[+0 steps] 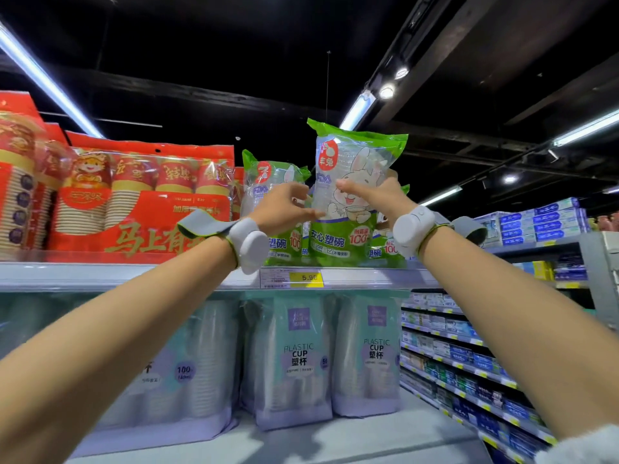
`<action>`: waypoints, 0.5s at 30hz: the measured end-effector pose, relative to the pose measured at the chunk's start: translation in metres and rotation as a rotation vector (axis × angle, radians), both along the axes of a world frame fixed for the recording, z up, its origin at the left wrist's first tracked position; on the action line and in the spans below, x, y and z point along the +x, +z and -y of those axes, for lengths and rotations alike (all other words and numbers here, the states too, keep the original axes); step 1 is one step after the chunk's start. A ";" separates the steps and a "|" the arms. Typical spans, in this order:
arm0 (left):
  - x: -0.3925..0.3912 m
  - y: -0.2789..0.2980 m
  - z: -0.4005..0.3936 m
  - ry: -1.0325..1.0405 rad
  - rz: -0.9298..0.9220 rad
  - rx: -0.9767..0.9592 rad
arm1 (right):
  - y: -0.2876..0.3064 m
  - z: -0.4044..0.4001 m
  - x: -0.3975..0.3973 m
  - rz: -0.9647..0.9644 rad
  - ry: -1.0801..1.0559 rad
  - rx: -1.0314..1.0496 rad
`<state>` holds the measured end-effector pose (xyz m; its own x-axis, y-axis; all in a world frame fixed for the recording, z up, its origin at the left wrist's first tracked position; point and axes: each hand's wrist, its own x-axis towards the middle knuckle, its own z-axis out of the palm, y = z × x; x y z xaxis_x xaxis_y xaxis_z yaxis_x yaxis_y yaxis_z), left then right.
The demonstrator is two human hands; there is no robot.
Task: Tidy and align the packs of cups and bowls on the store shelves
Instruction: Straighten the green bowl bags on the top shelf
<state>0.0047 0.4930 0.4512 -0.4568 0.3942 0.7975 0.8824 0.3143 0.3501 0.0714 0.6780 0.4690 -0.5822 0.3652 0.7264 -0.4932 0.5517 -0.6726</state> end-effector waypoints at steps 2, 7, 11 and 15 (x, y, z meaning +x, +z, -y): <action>-0.007 -0.001 0.011 0.154 -0.122 0.079 | -0.001 0.001 0.005 -0.002 -0.014 -0.015; -0.016 -0.008 0.029 0.706 -0.011 0.003 | 0.001 0.001 0.001 0.028 -0.033 -0.041; -0.029 -0.008 0.026 0.556 0.178 -0.204 | 0.002 0.000 0.001 0.065 -0.049 -0.031; -0.035 -0.012 0.012 0.569 0.252 -0.225 | 0.007 -0.002 0.001 0.088 -0.075 -0.029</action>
